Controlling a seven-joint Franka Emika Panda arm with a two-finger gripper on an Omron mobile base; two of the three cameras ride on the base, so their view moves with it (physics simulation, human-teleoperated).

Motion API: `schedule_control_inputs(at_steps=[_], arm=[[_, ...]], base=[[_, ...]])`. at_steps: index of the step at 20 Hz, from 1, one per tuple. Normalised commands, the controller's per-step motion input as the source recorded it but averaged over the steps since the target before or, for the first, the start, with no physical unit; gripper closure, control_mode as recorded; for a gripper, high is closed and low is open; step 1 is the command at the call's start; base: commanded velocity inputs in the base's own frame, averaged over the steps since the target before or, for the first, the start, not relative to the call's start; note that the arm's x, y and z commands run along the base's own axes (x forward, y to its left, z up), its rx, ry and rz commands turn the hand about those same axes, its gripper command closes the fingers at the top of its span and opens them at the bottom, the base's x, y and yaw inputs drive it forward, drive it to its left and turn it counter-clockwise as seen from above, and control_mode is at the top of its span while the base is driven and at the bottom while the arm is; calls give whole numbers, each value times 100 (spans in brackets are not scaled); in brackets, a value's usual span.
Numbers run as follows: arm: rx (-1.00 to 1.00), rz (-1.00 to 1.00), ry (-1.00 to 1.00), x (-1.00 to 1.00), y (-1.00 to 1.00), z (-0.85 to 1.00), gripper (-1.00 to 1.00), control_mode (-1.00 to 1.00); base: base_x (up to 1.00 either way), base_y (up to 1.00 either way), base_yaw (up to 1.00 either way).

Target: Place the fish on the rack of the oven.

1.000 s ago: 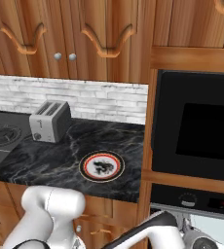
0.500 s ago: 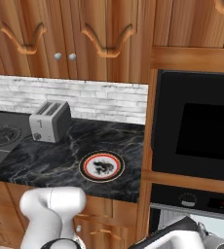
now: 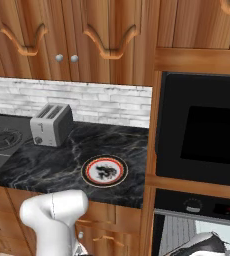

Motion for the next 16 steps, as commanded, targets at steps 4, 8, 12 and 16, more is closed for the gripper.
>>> schedule_control_inputs(at_steps=[4,8,12,16], arm=[[-11,-1,0,26,-7,-13,100,-100],[-7,0,4,42,-14,-22,100,-100],[-1,1,5,42,-28,-23,100,-100],[0,3,1,39,-25,-6,100,-100]], base=[[0,0,0],[0,0,0],[0,0,0],[0,0,0]])
